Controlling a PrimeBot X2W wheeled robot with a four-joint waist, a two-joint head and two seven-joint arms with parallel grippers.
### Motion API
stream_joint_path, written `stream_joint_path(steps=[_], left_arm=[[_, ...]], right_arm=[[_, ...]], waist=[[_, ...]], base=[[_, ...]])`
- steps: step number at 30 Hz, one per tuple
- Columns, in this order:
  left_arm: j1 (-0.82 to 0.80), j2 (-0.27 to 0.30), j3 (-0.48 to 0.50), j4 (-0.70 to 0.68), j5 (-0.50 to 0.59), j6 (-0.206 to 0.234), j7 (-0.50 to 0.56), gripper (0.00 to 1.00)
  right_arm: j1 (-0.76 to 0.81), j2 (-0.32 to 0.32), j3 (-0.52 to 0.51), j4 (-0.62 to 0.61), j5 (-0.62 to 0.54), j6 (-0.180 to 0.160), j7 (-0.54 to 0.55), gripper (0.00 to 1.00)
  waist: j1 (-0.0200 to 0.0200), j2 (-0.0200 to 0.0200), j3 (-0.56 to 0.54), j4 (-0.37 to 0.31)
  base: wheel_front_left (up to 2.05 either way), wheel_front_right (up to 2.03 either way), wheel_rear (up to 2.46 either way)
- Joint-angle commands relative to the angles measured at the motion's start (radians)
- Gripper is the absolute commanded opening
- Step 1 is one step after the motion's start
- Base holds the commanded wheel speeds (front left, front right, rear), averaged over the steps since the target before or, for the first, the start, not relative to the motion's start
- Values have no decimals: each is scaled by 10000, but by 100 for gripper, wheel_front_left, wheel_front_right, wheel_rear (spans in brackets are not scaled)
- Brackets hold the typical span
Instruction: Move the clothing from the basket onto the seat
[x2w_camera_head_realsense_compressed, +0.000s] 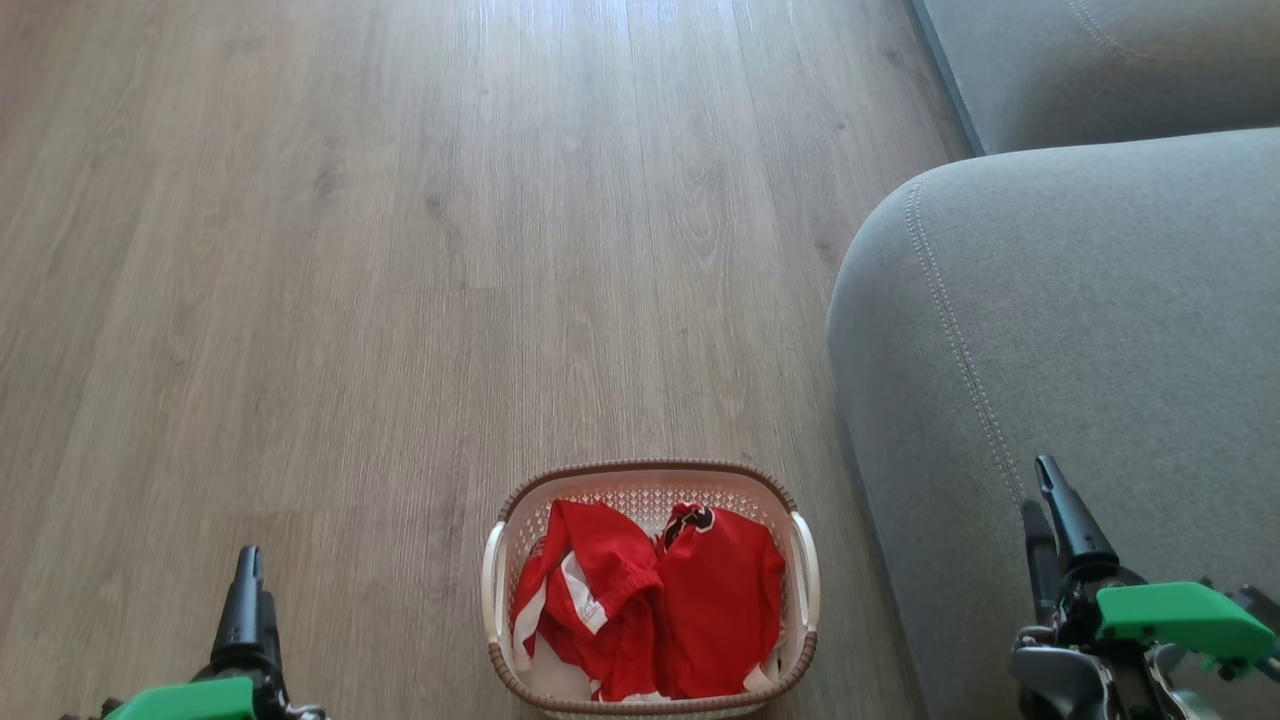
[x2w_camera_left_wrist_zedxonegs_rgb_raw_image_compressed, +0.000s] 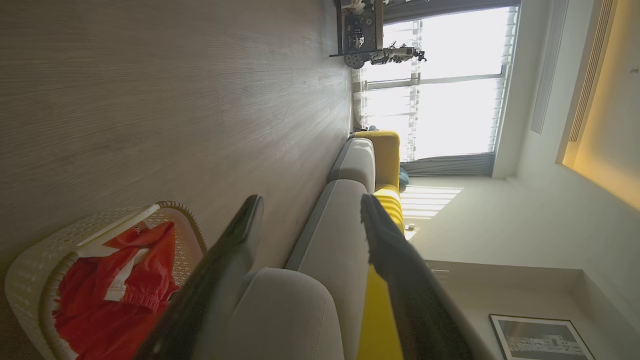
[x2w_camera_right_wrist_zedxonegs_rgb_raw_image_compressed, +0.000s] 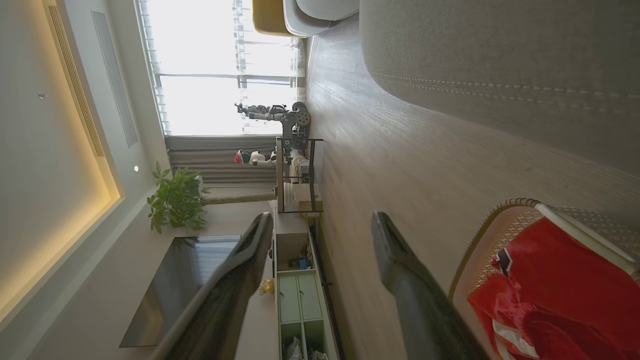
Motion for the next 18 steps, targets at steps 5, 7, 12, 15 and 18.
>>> stream_joint_path(steps=[5,7,12,15,18], left_arm=[[-299,110,-26,-584,676,58,-181,100],[-308,113,-55,-670,1019,98,-239,100],[-317,118,-160,-836,1794,160,-356,100],[-318,122,-253,-948,2350,213,-443,100],[-314,126,-339,-1052,2840,283,-531,100]], right_arm=[[-336,23,-338,-522,-792,23,-57,100],[-329,68,-430,-603,-1142,25,-62,100],[-307,158,-579,-777,-1843,28,-71,100],[-286,225,-678,-901,-2322,30,-78,100],[-266,293,-773,-1041,-2849,32,-86,100]], waist=[[0,0,-3,7],[0,0,-4,10],[0,0,-8,12],[0,0,-8,13],[0,0,-4,16]], base=[[0,0,0],[0,0,0],[0,0,0],[0,0,0],[0,0,0]])
